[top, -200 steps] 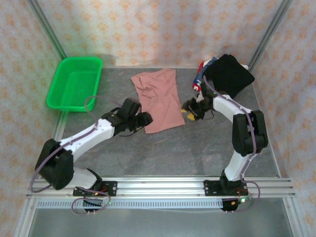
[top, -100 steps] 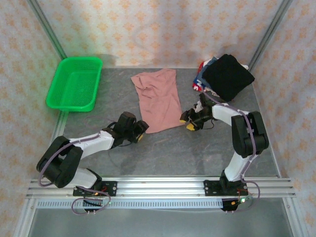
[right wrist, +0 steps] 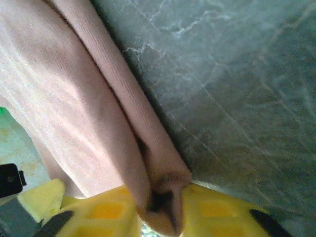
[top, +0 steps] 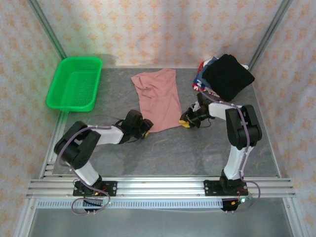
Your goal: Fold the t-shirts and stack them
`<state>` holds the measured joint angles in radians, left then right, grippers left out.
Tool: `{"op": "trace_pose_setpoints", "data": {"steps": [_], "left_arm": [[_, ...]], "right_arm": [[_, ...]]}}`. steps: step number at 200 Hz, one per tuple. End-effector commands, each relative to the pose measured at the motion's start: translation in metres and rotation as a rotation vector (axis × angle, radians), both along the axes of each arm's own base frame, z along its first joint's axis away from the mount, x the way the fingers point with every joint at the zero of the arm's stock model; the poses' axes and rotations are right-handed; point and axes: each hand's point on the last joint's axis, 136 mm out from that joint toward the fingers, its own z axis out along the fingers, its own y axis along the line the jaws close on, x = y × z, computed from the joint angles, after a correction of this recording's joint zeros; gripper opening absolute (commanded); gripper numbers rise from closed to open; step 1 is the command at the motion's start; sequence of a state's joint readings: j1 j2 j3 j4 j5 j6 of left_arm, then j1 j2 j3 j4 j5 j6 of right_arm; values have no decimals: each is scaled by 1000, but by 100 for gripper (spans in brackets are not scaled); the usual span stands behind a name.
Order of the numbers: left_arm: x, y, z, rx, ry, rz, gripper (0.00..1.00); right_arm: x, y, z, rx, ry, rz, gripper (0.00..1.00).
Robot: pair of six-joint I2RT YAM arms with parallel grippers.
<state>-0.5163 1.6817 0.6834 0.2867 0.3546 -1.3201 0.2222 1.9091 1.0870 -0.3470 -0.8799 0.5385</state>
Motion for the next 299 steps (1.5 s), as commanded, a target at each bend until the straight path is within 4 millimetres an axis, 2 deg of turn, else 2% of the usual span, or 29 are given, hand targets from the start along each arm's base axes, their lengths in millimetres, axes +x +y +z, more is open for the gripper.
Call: {"op": "trace_pose_setpoints", "data": {"steps": [1, 7, 16, 27, 52, 63, 105, 121, 133, 156, 176, 197, 224, 231, 261, 288, 299], "left_arm": [[15, -13, -5, 17, -8, -15, 25], [14, -14, -6, 30, 6, -25, 17], [10, -9, -6, 47, 24, -18, 7], [0, 1, -3, 68, 32, -5, 0], [-35, 34, 9, 211, 70, -31, 0], [-47, 42, 13, 231, 78, -41, 0], [-82, 49, 18, 265, 95, -60, 0], [-90, 54, 24, 283, 99, -55, 0], [-87, 55, 39, 284, 69, -56, 0], [-72, 50, 73, 283, 17, -80, 0], [-51, 49, 92, 251, -1, -77, 0], [-20, 56, 105, 228, -23, -57, 0], [30, 68, 131, 246, -79, -45, 0], [42, 70, 134, 251, -82, -42, 0], [92, 80, 133, 256, -86, -27, 0], [123, 89, 120, 277, -64, -25, 0], [134, 93, 109, 285, -45, -28, 0]], "right_arm": [[14, 9, 7, 29, -39, -10, 5], [13, 8, 7, 23, -34, -12, 0], [9, 5, 10, 9, -26, -10, 0], [3, 0, 15, -21, -19, -9, 0], [-20, -11, 33, -69, 13, -31, 0], [-31, -11, 39, -70, 26, -48, 0], [-83, 11, 52, -77, 86, -23, 0], [-90, 15, 60, -91, 74, -31, 0], [-87, 18, 74, -85, 41, -40, 0], [-69, 23, 108, -84, -36, -49, 0], [-44, 27, 130, -90, -97, -58, 0], [-12, 34, 141, -99, -137, -53, 0], [42, 38, 149, -109, -182, -45, 0], [56, 39, 152, -106, -193, -45, 0], [112, 37, 144, -125, -202, -41, 0], [151, 36, 128, -137, -184, -37, 0], [166, 34, 120, -141, -187, -40, 0]]}}
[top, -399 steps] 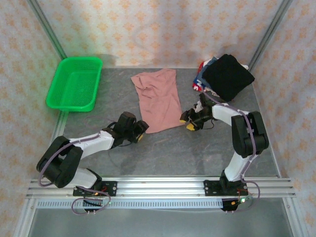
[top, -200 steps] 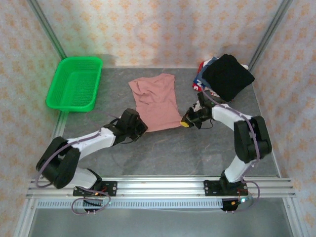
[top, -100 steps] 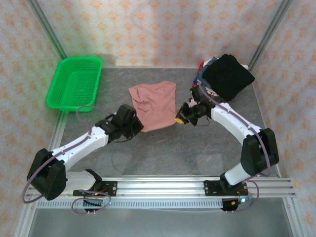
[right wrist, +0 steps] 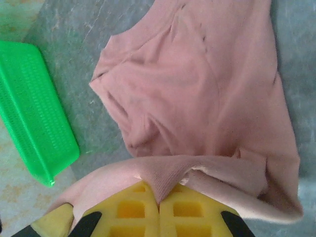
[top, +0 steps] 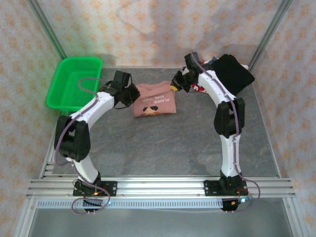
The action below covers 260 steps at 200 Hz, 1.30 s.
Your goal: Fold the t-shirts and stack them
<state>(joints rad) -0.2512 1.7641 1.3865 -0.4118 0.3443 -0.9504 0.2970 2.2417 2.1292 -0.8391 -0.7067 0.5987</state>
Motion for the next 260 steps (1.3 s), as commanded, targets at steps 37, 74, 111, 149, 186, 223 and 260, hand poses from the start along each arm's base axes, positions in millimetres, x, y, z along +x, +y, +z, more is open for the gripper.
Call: {"op": "trace_pose_setpoints", "data": {"steps": [37, 74, 111, 149, 186, 223, 260], "left_arm": [[59, 22, -58, 62, 91, -24, 0], [111, 33, -68, 19, 39, 15, 37], [135, 61, 32, -12, -157, 105, 100], [107, 82, 85, 31, -190, 106, 100], [72, 56, 71, -36, -191, -21, 100], [35, 32, 40, -12, -193, -113, 100], [1, 30, 26, -14, -203, -110, 100]], "right_arm": [[66, -24, -48, -23, 22, -72, 0], [133, -26, -58, 184, -98, -200, 50], [131, -48, 15, 121, -266, -152, 66], [53, -67, 2, -77, -123, -3, 71], [12, -42, -35, -61, -87, 116, 73], [18, -25, -73, -118, -88, 193, 75], [30, -12, -97, -168, -83, 240, 76]]}}
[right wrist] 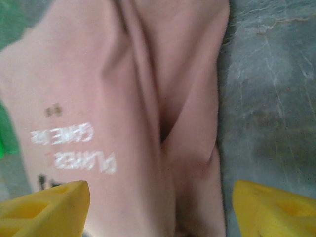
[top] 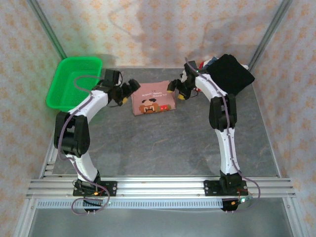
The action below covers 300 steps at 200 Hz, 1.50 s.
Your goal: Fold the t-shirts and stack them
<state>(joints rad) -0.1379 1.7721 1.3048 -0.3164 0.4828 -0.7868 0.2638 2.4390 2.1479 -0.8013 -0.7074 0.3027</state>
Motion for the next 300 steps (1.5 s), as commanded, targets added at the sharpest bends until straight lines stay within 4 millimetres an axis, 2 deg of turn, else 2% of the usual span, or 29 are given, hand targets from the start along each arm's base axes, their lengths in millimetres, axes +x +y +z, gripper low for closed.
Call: {"op": "trace_pose_setpoints", "data": {"steps": [1, 54, 110, 133, 144, 161, 174, 191, 199, 210, 231, 245, 262, 284, 300], "left_arm": [[-6, 0, 43, -9, -160, -11, 100], [-49, 18, 42, 65, -142, 26, 100], [-99, 45, 65, 174, -145, 86, 100], [-117, 56, 75, 206, -154, 114, 100], [-123, 60, 80, 218, -162, 126, 100], [-133, 67, 86, 246, -168, 143, 100], [-139, 72, 88, 270, -162, 146, 100], [-148, 77, 89, 289, -154, 149, 100], [-152, 78, 88, 296, -152, 148, 100], [-157, 80, 87, 300, -155, 148, 100], [-164, 83, 86, 312, -174, 155, 100], [-164, 83, 86, 307, -185, 157, 100], [-163, 81, 83, 291, -187, 160, 100], [-159, 79, 80, 278, -193, 161, 100], [-156, 79, 79, 276, -198, 164, 100]], "right_arm": [[12, 2, -3, -58, -47, 45, 76], [13, 8, -34, -220, -24, 98, 76], [-6, 27, -70, -362, -1, 175, 73], [-16, 53, -76, -386, -30, 232, 68], [-20, 65, -78, -428, -62, 267, 60], [-23, 79, -83, -463, -91, 279, 38], [-23, 84, -85, -491, -111, 283, 26], [-16, 77, -80, -544, -149, 269, 7], [-8, 71, -69, -583, -194, 262, 0], [7, 66, -44, -638, -288, 252, 0], [37, 49, 31, -764, -504, 222, 0], [50, 27, 79, -834, -596, 160, 0], [59, -2, 127, -907, -673, 88, 0], [67, -27, 175, -922, -749, 2, 0], [72, -43, 199, -880, -779, -64, 0]]}}
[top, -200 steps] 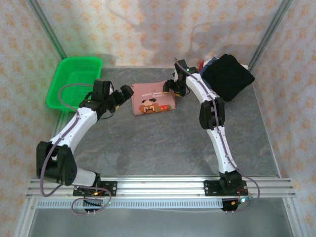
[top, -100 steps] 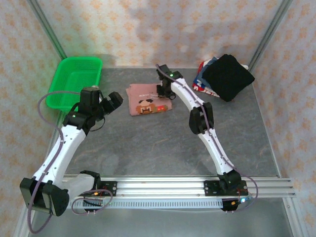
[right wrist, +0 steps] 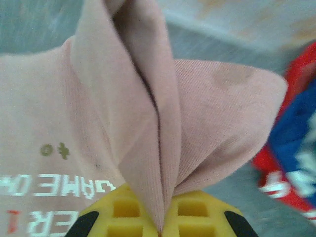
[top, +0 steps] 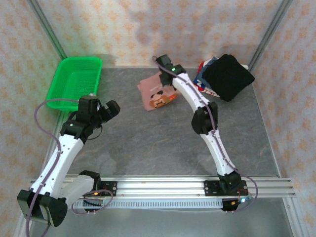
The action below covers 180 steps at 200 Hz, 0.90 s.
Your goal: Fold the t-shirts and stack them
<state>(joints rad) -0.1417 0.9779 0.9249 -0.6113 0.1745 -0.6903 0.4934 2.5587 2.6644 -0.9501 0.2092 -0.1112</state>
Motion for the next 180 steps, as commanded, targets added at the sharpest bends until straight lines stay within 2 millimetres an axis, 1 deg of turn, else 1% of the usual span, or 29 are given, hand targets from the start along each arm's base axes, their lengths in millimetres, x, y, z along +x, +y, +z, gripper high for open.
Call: {"op": "trace_pose_setpoints", "data": {"steps": [1, 22, 34, 55, 70, 86, 117, 135, 159, 180], "left_arm": [[7, 5, 1, 8, -29, 21, 100], [10, 4, -7, 7, -25, 22, 100], [12, 3, -11, 1, -19, 25, 100], [13, 1, -18, -9, -9, 20, 100], [13, 2, -20, -6, -9, 22, 100], [13, 4, -23, 2, -5, 29, 100], [12, 4, -24, 9, -1, 24, 100], [12, 4, -25, 13, 0, 20, 100], [12, 1, -24, 11, -5, 0, 100], [11, 3, -21, 22, -13, 6, 100]], "right_arm": [[14, -50, 108, 12, -239, -107, 0], [20, -71, 134, 85, -293, -148, 0], [23, -85, 145, 110, -315, -173, 0], [25, -104, 166, 159, -354, -198, 0], [25, -113, 179, 168, -382, -200, 0], [25, -125, 191, 173, -407, -212, 0], [21, -158, 215, 207, -458, -284, 0], [18, -171, 229, 249, -488, -303, 0], [16, -187, 243, 283, -517, -325, 0], [11, -206, 252, 289, -536, -362, 0]]}}
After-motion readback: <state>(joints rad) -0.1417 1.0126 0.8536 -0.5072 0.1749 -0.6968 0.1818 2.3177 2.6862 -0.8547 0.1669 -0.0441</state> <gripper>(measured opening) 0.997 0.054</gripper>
